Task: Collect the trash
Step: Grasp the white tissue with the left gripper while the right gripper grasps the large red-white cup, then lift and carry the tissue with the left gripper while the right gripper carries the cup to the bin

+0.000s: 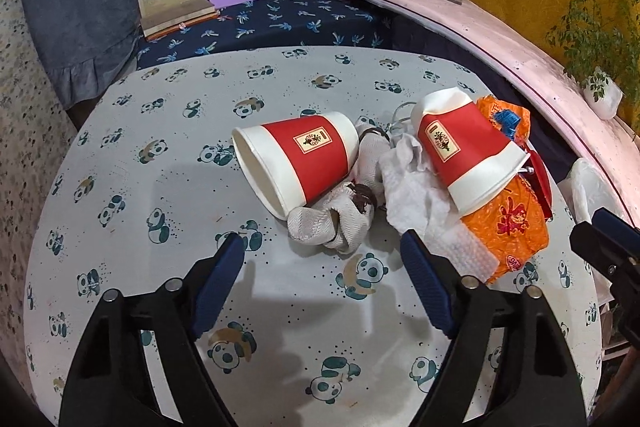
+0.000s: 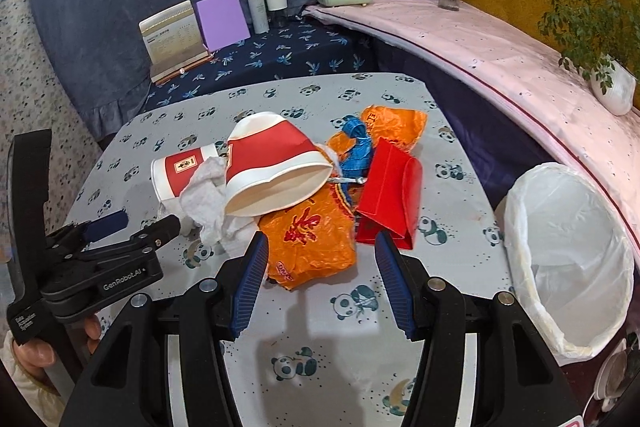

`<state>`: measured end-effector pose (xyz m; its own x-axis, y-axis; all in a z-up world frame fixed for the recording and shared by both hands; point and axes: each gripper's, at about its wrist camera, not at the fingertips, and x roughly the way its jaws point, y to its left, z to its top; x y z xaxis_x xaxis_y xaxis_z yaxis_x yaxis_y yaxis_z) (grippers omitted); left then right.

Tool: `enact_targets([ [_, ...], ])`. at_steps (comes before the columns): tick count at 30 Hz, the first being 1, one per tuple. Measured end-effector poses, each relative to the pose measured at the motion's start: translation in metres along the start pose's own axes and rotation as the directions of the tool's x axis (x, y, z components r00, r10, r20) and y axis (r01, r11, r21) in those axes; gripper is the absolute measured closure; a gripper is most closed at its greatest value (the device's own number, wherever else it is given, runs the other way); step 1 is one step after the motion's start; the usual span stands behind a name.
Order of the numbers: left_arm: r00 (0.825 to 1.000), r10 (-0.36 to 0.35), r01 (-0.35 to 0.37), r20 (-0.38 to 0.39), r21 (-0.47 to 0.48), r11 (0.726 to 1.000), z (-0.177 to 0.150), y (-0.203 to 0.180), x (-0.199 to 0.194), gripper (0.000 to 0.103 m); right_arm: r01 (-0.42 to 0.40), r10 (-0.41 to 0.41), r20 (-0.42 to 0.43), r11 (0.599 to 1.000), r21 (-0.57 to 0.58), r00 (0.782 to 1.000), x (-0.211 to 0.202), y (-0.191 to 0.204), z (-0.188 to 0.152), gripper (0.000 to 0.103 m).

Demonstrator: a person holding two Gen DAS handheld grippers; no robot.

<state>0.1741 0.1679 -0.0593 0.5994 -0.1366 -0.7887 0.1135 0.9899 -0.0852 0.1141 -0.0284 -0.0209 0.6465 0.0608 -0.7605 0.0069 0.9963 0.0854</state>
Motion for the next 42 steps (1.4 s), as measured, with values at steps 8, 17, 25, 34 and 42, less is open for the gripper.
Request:
enact_targets([
  [8,0.999,-0.035,0.035,-0.037,0.006,0.999,0.004,-0.003,0.016,0.051,-0.034,0.034,-0.023,0.999,0.013,0.999,0.015,0.007,0.006,0.049],
  [17,0.996,-0.068,0.069,-0.053,0.013,0.998,0.001,-0.004,0.018,0.087,-0.095,0.096,-0.045,0.995,0.020,0.994,0.034,0.021,0.015,0.049],
  [25,0.994,-0.089,0.089,-0.058,0.007,0.996,-0.003,-0.004,0.013,0.095,-0.163,0.166,-0.074,0.986,0.043,0.983,0.054,0.034,0.018,0.058],
  [34,0.994,-0.094,0.095,-0.062,0.011,0.995,0.000,-0.002,0.019,0.064,-0.193,0.198,-0.087,0.979,0.061,0.976,0.071,0.042,0.024,0.077],
  [42,0.992,-0.098,0.102,-0.078,0.047,0.994,0.003,-0.010,0.034,0.075,-0.191,0.194,-0.063,0.980,0.047,0.979,0.065,0.040,0.025,0.100],
])
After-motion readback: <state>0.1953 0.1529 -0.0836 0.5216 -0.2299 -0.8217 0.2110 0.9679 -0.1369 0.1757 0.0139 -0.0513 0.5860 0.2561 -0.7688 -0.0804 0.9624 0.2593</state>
